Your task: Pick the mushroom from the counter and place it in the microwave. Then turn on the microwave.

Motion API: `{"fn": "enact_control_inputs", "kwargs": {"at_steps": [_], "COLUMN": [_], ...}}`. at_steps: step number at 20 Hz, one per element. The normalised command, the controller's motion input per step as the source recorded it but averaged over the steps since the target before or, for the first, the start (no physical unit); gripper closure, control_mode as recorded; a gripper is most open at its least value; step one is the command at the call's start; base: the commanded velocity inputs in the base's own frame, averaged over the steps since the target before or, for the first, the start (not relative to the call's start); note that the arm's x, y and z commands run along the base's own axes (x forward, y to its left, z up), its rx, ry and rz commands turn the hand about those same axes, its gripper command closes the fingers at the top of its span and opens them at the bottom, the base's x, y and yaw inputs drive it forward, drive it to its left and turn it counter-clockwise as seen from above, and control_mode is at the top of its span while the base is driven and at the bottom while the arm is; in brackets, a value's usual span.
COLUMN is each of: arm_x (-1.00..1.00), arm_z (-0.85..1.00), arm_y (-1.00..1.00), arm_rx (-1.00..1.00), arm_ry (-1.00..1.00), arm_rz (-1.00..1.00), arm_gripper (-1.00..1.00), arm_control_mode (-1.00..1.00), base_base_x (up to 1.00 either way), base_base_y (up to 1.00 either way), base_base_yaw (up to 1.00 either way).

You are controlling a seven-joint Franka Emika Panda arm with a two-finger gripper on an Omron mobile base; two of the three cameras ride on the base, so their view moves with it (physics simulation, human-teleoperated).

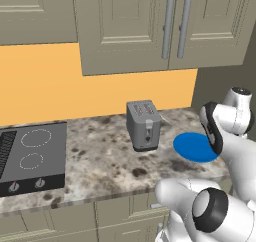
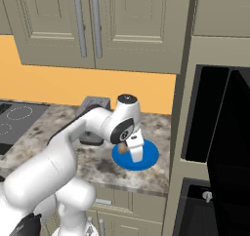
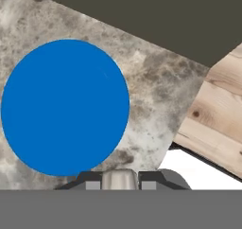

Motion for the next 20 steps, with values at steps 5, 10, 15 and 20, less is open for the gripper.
{"fn": "enact_control_inputs", "kwargs": {"at_steps": [5, 10, 15, 20], "arm_x": [-0.34, -0.36, -0.34, -0.28], "arm_z": [0.39, 0.36, 0.36, 0.34], "arm_y": [0.11, 0.12, 0.14, 0.19], "arm_rx": [0.0, -0.03, -0.09, -0.14], "arm_ry": [-0.07, -0.13, -0.17, -0.06], "arm_rz": [0.14, 0.15, 0.15, 0.14], "arm_gripper": [1.0, 1.0, 1.0, 1.0], "arm_control_mode": [-1.0, -1.0, -1.0, -1.0], "base_base_x": [0.0, 0.0, 0.0, 0.0], "base_base_y": [0.0, 0.0, 0.0, 0.0], "base_base_yaw": [0.0, 0.0, 0.0, 0.0]}}
